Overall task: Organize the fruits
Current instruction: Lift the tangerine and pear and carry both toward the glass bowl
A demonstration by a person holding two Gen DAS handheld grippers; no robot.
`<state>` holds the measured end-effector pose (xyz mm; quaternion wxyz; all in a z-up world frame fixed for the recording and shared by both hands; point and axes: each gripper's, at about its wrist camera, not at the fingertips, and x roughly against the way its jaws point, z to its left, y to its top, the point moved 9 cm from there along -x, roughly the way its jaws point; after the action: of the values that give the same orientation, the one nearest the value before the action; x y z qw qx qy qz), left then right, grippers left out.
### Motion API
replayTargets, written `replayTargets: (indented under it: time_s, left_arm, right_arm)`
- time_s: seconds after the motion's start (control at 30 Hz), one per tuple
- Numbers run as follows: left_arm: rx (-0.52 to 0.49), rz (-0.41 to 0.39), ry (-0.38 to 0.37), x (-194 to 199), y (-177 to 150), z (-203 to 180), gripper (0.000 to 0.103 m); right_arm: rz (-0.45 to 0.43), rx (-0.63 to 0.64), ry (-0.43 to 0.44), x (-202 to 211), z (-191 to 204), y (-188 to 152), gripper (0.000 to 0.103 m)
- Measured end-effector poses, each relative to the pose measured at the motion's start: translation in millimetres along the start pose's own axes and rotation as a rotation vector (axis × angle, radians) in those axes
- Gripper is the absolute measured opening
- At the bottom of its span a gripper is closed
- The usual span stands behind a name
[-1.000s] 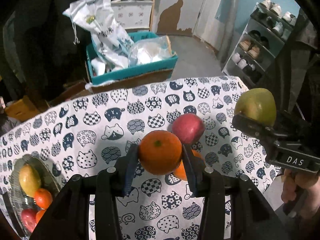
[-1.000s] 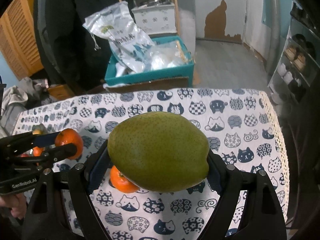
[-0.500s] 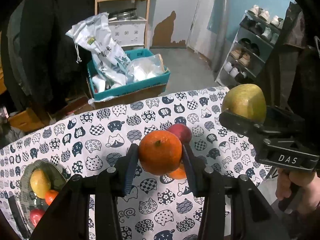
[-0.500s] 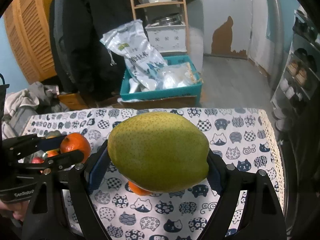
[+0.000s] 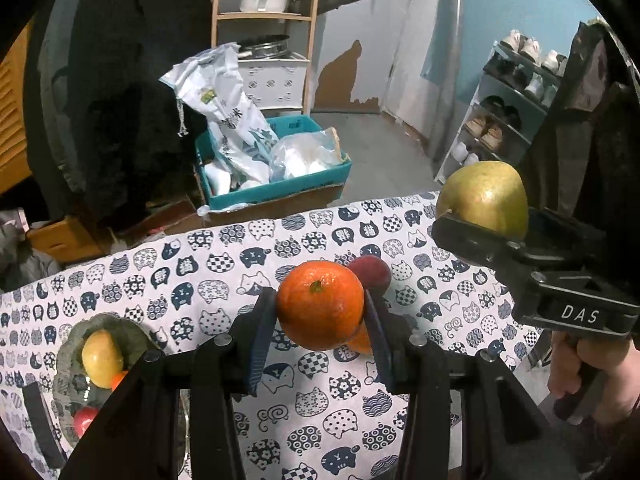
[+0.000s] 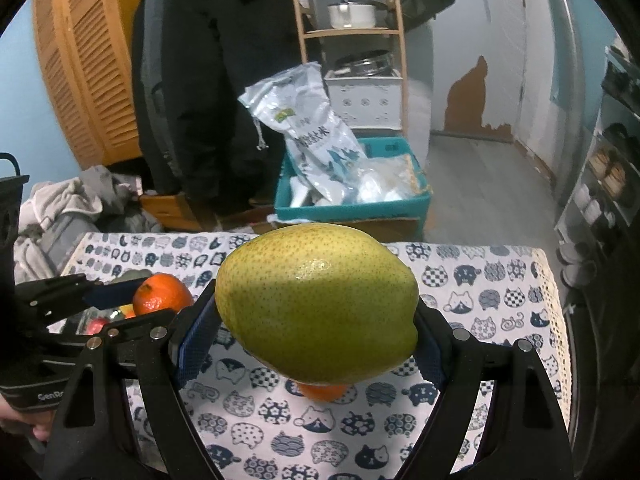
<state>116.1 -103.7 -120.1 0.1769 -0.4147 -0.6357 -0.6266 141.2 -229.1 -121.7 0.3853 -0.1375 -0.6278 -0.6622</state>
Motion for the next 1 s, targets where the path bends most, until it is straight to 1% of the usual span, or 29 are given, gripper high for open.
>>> replayTargets:
  time_s: [0.43, 0.73, 1.0]
  left_arm:
    - [0.046, -0.045, 0.023, 28.3, -2.7, 33.9, 0.045]
    - [0.099, -0.059, 0.047, 42.4, -9.6, 64.0, 0.045]
    - [0.162, -0.062, 0.079, 54.8, -23.0, 99.9, 0.045]
  right_arm:
    - [-0.024, 0.055, 0.051, 0.5, 47.4, 15.3, 0.084]
    - [-0.02, 0.085, 0.096, -8.1, 81.9, 22.3, 0.084]
    - [0.003, 0.113, 0.144, -23.2, 117.8, 24.5, 0.084]
